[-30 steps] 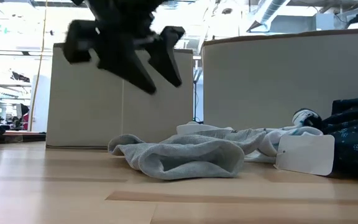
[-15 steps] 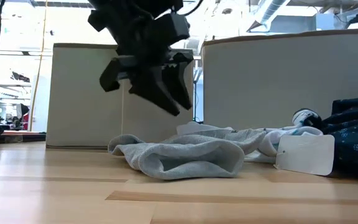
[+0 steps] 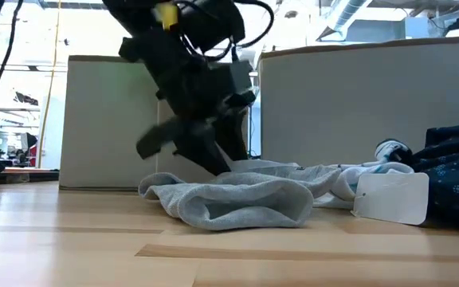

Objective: Sort clothes
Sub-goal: Put the white sock into the left white laundry bin, then put the sock into the left white laundry bin

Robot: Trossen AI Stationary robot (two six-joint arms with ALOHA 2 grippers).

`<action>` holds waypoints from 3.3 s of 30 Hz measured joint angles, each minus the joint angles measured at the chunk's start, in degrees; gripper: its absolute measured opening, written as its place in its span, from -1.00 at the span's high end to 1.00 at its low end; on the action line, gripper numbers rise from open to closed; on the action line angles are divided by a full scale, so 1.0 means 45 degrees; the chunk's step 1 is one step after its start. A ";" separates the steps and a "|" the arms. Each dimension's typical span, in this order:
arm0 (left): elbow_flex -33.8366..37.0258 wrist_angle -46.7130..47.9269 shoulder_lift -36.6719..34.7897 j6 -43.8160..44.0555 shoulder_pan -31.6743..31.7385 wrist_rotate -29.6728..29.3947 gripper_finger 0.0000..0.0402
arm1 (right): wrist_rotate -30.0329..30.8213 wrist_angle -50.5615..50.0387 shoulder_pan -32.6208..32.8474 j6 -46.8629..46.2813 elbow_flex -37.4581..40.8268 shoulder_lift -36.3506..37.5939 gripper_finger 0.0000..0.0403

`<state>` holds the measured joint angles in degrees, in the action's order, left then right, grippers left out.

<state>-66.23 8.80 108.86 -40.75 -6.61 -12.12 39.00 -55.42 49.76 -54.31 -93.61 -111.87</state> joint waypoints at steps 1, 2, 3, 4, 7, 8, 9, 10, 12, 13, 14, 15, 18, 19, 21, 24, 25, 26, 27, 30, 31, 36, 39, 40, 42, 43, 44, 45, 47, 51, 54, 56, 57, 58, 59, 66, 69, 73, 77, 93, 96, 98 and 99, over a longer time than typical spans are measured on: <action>-0.0047 -0.0113 0.0146 -0.0034 0.0000 -0.0172 0.22 | -0.0010 0.0147 0.0000 -0.0065 0.0130 0.0000 -0.11; -0.0089 -0.0134 0.0240 -0.0007 0.0000 -0.0296 0.23 | -0.0011 0.0284 0.0000 -0.0112 0.0252 0.0000 -0.11; -0.0105 -0.0043 0.0268 0.0054 0.0001 -0.0321 0.23 | -0.0024 0.0362 0.0003 -0.0194 0.0358 0.0000 -0.11; -0.0120 -0.0001 0.0253 0.0106 0.0016 -0.0324 0.25 | -0.0036 0.0423 0.0029 -0.0283 0.0456 0.0000 -0.11; -0.0192 -0.0212 0.0172 0.0055 0.0024 -0.0359 0.40 | -0.0068 0.0466 0.0076 -0.0396 0.0577 -0.0001 -0.11; -0.0187 -0.0094 0.0146 -0.0024 0.0024 -0.0368 0.49 | -0.0065 0.0470 0.0097 -0.0397 0.0588 0.0000 -0.11; -0.0187 -0.0041 0.0138 -0.0100 0.0024 -0.0369 0.59 | -0.0068 0.0469 0.0105 -0.0395 0.0589 0.0000 -0.11; -0.0187 0.0006 0.0136 -0.0215 0.0024 -0.0366 0.71 | -0.0068 0.0474 0.0104 -0.0366 0.0589 0.0000 -0.11; -0.0187 0.0292 0.0132 -0.0356 -0.0002 -0.0198 0.92 | -0.0063 0.0471 0.0107 -0.0319 0.0589 0.0000 -0.11; -0.0182 0.0353 0.0132 -0.0352 -0.0013 -0.0046 0.95 | -0.0068 0.0462 0.0112 -0.0310 0.0589 0.0000 -0.11; -0.0182 0.0385 0.0132 -0.0335 -0.0051 0.0005 0.97 | -0.0068 0.0462 0.0107 -0.0305 0.0589 0.0000 -0.11; -0.0182 0.0425 0.0132 -0.0335 -0.0113 0.0003 0.98 | -0.0068 0.0454 0.0107 -0.0305 0.0589 0.0000 -0.11; -0.0174 0.0487 0.0035 -0.0331 -0.0373 -0.0059 0.99 | -0.0058 0.0445 0.0107 -0.0300 0.0589 0.0000 -0.11; -0.0172 0.0502 -0.0044 -0.0335 -0.0481 -0.0206 0.99 | -0.0058 0.0435 0.0107 -0.0299 0.0589 0.0000 -0.11; -0.0346 0.0705 -0.0237 -0.0330 -0.0682 -0.0531 0.99 | -0.0058 0.0439 0.0107 -0.0290 0.0589 0.0000 -0.11; -0.0891 0.1276 -0.0616 -0.0223 -0.1023 -0.1163 0.99 | -0.0048 0.0441 0.0107 -0.0280 0.0589 0.0000 -0.11; -0.1087 0.1403 -0.0802 -0.0216 -0.1154 -0.1391 0.99 | -0.0032 0.0443 0.0107 -0.0258 0.0589 0.0000 -0.11; -0.1284 0.1540 -0.0999 -0.0209 -0.1284 -0.1630 0.99 | -0.0012 0.0435 0.0107 -0.0257 0.0589 0.0000 -0.11; -0.1463 0.1705 -0.1195 -0.0214 -0.1398 -0.1825 0.99 | 0.0028 0.0428 0.0107 -0.0252 0.0589 0.0000 -0.11; -0.2061 0.2324 -0.1854 -0.0230 -0.1694 -0.2304 1.00 | 0.0429 0.0419 0.0101 -0.0171 0.0589 0.0000 -0.11; -0.2257 0.2532 -0.2098 -0.0234 -0.1773 -0.2478 1.00 | 0.0638 0.0413 0.0092 -0.0124 0.0589 0.0000 -0.11; -0.3114 0.3486 -0.3508 -0.0421 -0.1953 -0.3451 1.00 | 0.1581 0.0353 0.0078 0.0163 0.0589 0.0000 -0.11; -0.3528 0.3951 -0.4412 -0.0445 -0.1964 -0.3975 1.00 | 0.2122 0.0227 0.0068 0.0218 0.0589 0.0000 -0.11; -0.3663 0.4090 -0.4714 -0.0490 -0.1967 -0.4134 1.00 | 0.2235 0.0179 0.0068 0.0219 0.0589 0.0000 -0.11; -0.3988 0.4445 -0.5292 -0.0627 -0.1948 -0.4528 1.00 | 0.2419 0.0080 0.0068 0.0219 0.0589 0.0005 -0.11; -0.4152 0.4566 -0.5586 -0.0703 -0.1933 -0.4749 1.00 | 0.2461 0.0059 0.0068 0.0219 0.0589 0.0005 -0.11; -0.4352 0.4735 -0.5830 -0.0774 -0.1910 -0.4999 1.00 | 0.2494 0.0034 0.0068 0.0219 0.0589 0.0005 -0.11; -0.4556 0.4886 -0.6054 -0.0839 -0.1853 -0.5176 1.00 | 0.2545 0.0025 0.0068 0.0219 0.0589 0.0005 -0.11; -0.4932 0.5137 -0.6490 -0.1006 -0.1759 -0.5641 1.00 | 0.2665 0.0070 0.0068 0.0284 0.0589 0.0005 -0.11; -0.5545 0.5691 -0.7119 -0.1509 -0.1389 -0.6841 1.00 | 0.2696 0.0124 0.0066 0.0375 0.0589 0.0005 -0.11; -0.5801 0.6179 -0.7495 -0.1584 -0.0852 -0.7179 1.00 | 0.2696 0.0132 0.0058 0.0380 0.0589 0.0010 -0.11; -0.5801 0.6492 -0.7736 -0.1507 -0.0374 -0.7213 1.00 | 0.2696 0.0144 0.0058 0.0378 0.0589 0.0010 -0.11; -0.5801 0.6705 -0.7809 -0.1410 -0.0086 -0.7225 1.00 | 0.2696 0.0159 0.0058 0.0380 0.0589 0.0008 -0.11; -0.5801 0.6926 -0.7869 -0.1266 0.0216 -0.7223 1.00 | 0.2696 0.0166 0.0058 0.0375 0.0589 0.0010 -0.11; -0.5801 0.7204 -0.7922 -0.1101 0.0553 -0.7221 1.00 | 0.2696 0.0168 0.0058 0.0375 0.0589 0.0010 -0.11; -0.5510 0.8971 -0.7941 0.0305 0.2933 -0.6085 1.00 | 0.2696 0.0237 0.0058 0.0375 0.0589 0.0010 -0.11; -0.5135 0.9320 -0.7926 0.0851 0.3837 -0.5097 1.00 | 0.2696 0.0239 0.0058 0.0375 0.0589 0.0010 -0.11; -0.4609 0.9392 -0.7931 0.1264 0.4843 -0.3798 1.00 | 0.2648 0.0239 0.0058 0.0375 0.0589 0.0010 -0.11; -0.4076 0.9516 -0.7917 0.1608 0.5555 -0.2849 1.00 | 0.2569 0.0222 0.0000 0.0353 0.0662 0.0010 -0.11; -0.1998 0.9516 -0.7921 0.2267 0.7103 -0.1015 0.75 | 0.2094 -0.0097 -0.0408 0.0035 0.0682 0.0010 -0.11; -0.1826 0.9511 -0.7921 0.2430 0.7193 -0.1019 0.66 | 0.2030 -0.0101 -0.0608 0.0035 0.0682 0.0010 -0.11; -0.1775 0.9510 -0.7921 0.2569 0.7198 -0.1015 0.58 | 0.2010 -0.0101 -0.0788 0.0035 0.0682 0.0010 -0.11; -0.1765 0.9505 -0.7921 0.2588 0.7198 -0.1015 0.54 | 0.1971 -0.0106 -0.0890 0.0015 0.0682 0.0010 -0.11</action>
<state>-74.17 51.57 73.21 -29.11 25.78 -16.69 47.88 -55.90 45.75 -54.24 -90.54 -111.83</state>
